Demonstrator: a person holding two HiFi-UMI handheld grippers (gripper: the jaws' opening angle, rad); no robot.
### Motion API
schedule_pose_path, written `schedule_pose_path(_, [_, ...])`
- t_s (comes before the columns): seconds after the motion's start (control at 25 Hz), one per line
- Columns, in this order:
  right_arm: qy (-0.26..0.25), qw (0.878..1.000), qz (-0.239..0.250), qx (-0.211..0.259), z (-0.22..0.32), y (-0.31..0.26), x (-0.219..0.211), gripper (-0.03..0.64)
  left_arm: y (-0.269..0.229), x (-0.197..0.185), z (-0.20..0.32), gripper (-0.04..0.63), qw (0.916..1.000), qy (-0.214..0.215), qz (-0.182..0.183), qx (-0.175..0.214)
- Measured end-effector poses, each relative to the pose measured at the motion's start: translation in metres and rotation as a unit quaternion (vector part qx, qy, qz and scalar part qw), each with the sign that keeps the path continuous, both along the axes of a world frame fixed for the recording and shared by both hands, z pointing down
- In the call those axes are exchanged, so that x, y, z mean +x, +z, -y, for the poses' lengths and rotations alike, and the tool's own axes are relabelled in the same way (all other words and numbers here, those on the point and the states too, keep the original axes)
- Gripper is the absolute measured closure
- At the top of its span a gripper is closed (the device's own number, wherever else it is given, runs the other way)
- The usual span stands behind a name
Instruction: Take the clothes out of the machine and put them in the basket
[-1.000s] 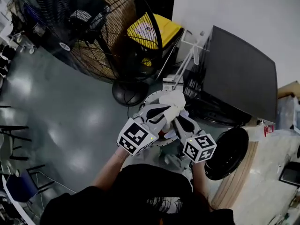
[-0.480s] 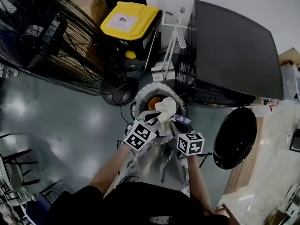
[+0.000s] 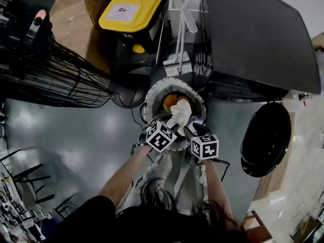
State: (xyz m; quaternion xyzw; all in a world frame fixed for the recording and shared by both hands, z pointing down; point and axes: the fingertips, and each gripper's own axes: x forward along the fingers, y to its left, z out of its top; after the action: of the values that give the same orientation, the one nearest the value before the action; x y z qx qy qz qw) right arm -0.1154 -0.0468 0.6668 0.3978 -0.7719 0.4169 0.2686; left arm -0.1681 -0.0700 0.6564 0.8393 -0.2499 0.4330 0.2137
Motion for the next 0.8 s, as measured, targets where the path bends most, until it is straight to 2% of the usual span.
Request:
schedule_pose_path(0.12, [0.021,1.000,0.016,-0.010,-0.003,0.008,0.001,0.397,0.005,0.000,-0.007,0.394,0.9999,0.012,0.000,-0.002])
schedule_pose_path(0.28, [0.051,0.998,0.032,-0.011,-0.006,0.012,0.005,0.396,0.003,-0.004,-0.010,0.394,0.9998,-0.005,-0.019,-0.010])
schedule_pose_path(0.44, [0.080,0.996,0.048,-0.002,-0.006,0.006,0.015,0.397,-0.006,0.000,-0.007,0.394,0.9993,-0.002,-0.036,0.004])
schedule_pose_path(0.8, [0.152,0.986,0.045,0.040,0.006,-0.014,0.059,0.417,-0.034,0.035,0.001,0.397,0.9957,0.048,-0.075,0.025])
